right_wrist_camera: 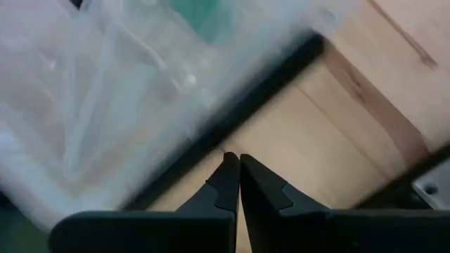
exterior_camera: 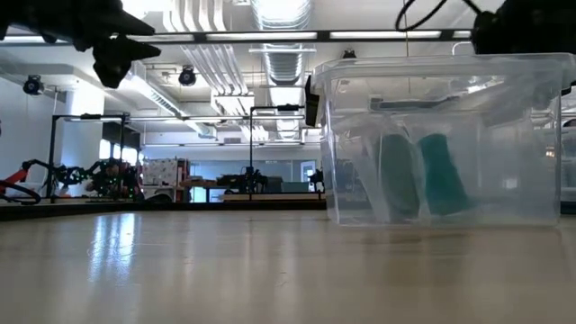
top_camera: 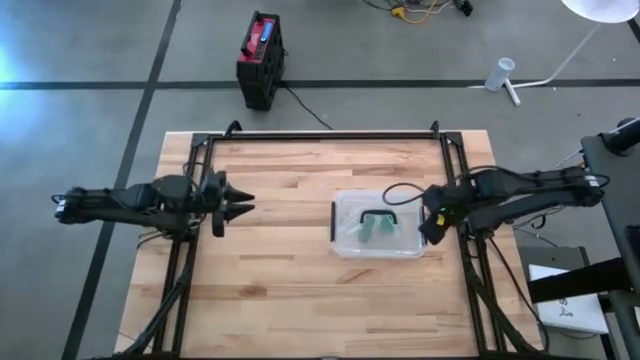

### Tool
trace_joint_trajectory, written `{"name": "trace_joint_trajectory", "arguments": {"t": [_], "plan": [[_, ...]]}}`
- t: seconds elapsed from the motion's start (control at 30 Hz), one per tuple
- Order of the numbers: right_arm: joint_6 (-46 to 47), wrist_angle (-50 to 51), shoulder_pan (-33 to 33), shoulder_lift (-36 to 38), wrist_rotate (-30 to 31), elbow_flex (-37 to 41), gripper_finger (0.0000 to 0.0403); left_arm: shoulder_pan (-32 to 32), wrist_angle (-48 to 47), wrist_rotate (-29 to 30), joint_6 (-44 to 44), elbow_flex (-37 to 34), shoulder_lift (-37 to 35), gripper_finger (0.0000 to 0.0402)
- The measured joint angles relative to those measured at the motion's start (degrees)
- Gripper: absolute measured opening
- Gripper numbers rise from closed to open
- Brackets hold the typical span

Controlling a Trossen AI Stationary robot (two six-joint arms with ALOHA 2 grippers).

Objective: Roll bandage
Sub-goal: Return to Home Position

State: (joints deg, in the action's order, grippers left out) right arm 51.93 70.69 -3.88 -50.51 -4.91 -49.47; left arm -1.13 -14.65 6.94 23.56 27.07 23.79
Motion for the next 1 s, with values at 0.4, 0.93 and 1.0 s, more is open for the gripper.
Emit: {"name": "trace_joint_trajectory", "arguments": {"t": [0.4,0.93,1.0], "plan": [[-23.5,-32.0,-0.5,-16.0,-3.7,-4.3,0.0007,0.0,-5.0,-0.1,-5.3,-0.7,-7.4,0.0164],[-41.0,-51.9,-0.6,-3.0,3.3,4.1,0.0007,0.0,6.6,-4.7,-2.6,-17.1,-8.5,0.0171],[-42.3,-58.2,-0.6,-1.0,1.1,6.2,0.0007,0.0,16.1,-4.7,-3.1,-21.3,-6.9,0.0167]]}}
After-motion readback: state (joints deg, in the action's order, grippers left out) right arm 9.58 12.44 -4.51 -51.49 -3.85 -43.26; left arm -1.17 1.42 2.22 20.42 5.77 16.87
